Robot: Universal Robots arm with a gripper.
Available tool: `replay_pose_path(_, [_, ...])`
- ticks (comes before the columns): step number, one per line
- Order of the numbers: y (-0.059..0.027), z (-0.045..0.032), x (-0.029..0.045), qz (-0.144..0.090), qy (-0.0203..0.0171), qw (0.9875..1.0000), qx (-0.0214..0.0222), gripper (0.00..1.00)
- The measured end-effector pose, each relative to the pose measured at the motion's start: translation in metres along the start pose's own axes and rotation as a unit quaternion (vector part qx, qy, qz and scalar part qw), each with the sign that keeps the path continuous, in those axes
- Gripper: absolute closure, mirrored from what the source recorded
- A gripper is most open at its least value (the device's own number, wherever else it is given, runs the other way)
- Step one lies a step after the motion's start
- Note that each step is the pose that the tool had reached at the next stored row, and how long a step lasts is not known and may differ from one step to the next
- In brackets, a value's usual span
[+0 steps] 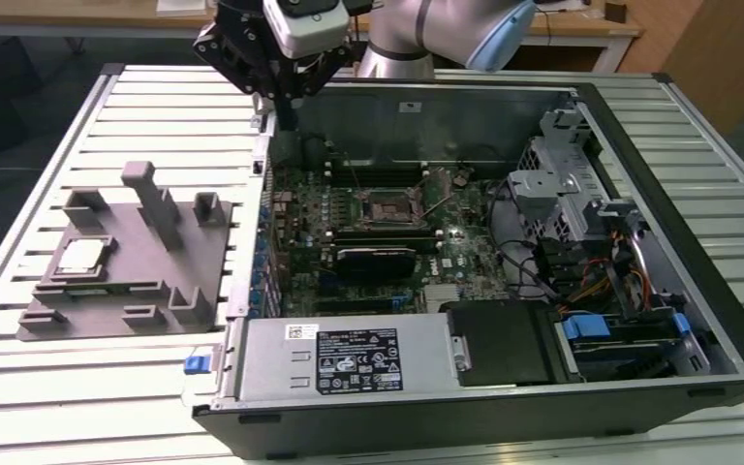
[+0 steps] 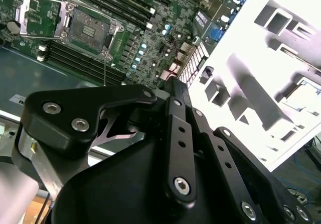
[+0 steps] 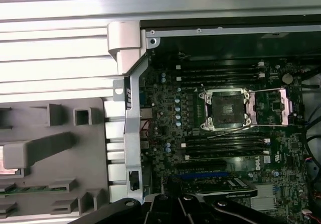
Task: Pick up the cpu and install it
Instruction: 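Reach for the cpu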
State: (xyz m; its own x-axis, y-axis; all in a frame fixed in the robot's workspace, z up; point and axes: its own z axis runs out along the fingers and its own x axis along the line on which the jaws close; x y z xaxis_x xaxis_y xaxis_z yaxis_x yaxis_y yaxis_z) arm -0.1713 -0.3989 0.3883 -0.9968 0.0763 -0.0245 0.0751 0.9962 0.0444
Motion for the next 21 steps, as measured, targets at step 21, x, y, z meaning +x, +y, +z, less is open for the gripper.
replay_pose_path(21, [-0.0011, 0.0024, 0.0135, 0.000, 0.0000, 1.0000, 0.0000, 0.89])
